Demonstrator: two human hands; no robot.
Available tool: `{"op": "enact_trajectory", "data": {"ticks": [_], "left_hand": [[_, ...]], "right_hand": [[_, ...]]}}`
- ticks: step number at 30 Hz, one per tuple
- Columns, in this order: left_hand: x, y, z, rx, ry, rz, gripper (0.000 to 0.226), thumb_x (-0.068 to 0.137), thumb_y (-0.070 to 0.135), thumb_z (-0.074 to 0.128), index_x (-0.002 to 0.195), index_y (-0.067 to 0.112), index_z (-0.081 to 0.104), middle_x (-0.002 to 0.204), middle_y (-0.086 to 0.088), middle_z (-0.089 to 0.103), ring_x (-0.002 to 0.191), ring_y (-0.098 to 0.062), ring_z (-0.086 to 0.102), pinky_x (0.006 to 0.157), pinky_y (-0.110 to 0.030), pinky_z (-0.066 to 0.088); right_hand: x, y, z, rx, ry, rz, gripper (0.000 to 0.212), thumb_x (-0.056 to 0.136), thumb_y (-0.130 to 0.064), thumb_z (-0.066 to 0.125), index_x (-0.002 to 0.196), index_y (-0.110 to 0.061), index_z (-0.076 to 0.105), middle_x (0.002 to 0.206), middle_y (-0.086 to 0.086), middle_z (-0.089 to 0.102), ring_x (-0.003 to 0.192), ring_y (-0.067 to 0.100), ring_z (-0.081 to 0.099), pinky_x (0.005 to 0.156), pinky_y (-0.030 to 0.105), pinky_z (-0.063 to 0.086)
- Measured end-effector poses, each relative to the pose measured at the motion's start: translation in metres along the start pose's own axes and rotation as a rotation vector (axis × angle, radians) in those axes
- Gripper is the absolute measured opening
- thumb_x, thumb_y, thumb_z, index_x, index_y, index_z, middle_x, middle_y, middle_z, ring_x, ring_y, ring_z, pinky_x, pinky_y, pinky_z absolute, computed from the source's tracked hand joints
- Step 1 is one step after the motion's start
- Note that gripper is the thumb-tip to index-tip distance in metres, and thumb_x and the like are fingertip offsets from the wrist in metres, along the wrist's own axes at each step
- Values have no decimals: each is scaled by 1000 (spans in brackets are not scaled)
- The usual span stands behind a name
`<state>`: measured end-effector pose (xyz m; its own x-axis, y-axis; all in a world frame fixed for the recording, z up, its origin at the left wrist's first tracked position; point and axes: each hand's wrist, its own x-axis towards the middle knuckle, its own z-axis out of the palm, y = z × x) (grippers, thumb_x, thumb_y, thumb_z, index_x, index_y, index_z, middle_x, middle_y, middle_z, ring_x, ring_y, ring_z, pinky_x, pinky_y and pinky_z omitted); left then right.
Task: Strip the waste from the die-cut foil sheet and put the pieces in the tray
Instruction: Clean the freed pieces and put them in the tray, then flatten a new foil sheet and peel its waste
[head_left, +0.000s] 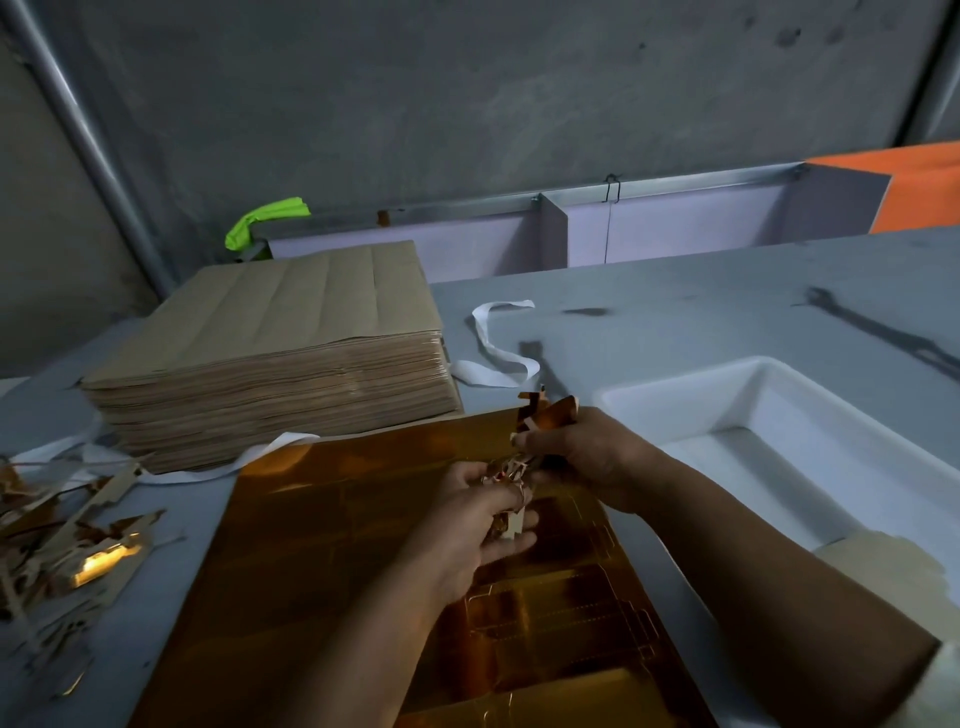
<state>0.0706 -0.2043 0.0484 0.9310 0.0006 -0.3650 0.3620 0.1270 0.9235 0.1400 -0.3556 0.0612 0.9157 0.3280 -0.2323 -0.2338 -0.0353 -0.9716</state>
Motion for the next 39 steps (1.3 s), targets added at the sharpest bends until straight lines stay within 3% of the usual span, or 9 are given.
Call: {"op": "enact_trajectory", "data": {"ticks": [6,10,15,19,21,27,30,34,39], "left_hand": [[-7,2,-7,-205,52,96,31,87,-2,66,114,13,60,114,-14,62,91,-26,69,61,-28,57],[-13,6,-15,-202,108,112,25,89,-3,64,110,11,64,110,-12,63,86,-22,68,59,-24,56],[-16,6,-39,-201,220,119,18,91,-1,62,105,11,65,108,-14,66,91,-26,70,61,-25,56],[-23,5,-73,-241,310,122,18,92,2,60,105,14,64,108,-13,66,95,-27,69,65,-28,57],[-27,4,-93,-273,357,131,18,92,2,60,105,14,64,108,-13,66,96,-27,68,64,-28,57],[-37,2,-153,-381,493,171,18,92,1,60,103,14,65,105,-12,67,96,-27,68,62,-29,57],[-40,3,-184,-407,566,199,16,91,1,61,100,14,66,104,-12,68,96,-27,68,62,-30,58],[-45,7,-229,-344,708,270,15,90,1,64,96,15,65,104,-12,67,97,-26,66,62,-29,56],[-53,13,-287,-173,897,376,24,88,2,64,87,27,63,101,-7,67,92,-23,66,70,-36,59]], "right_hand": [[0,1,-1,43,14,21,14,86,-10,73,96,-3,68,82,10,71,69,17,68,61,24,55],[-3,-1,2,-29,-32,20,26,87,-16,72,106,1,67,94,14,73,81,21,71,69,29,57],[-14,-7,9,-156,-168,-13,54,77,-43,76,124,-22,61,114,8,72,104,25,70,76,32,56],[-23,-10,12,-252,-217,14,61,76,-44,73,133,-36,52,123,7,65,110,28,65,81,36,54],[-26,-10,18,-293,-207,48,64,74,-44,73,134,-34,50,123,8,63,110,28,64,84,37,54],[-16,-3,65,-689,-4,-90,33,92,-33,65,121,-22,58,119,4,62,102,16,62,90,38,54],[-7,10,97,-892,64,-134,45,94,-44,60,135,-28,48,124,-1,59,102,12,60,77,27,53],[4,39,125,-1123,67,-137,62,93,-55,53,147,-34,29,148,-1,41,136,22,39,106,41,42],[4,77,134,-1289,92,-237,48,95,-65,35,133,-36,41,134,-8,44,120,11,41,106,35,39]]}}
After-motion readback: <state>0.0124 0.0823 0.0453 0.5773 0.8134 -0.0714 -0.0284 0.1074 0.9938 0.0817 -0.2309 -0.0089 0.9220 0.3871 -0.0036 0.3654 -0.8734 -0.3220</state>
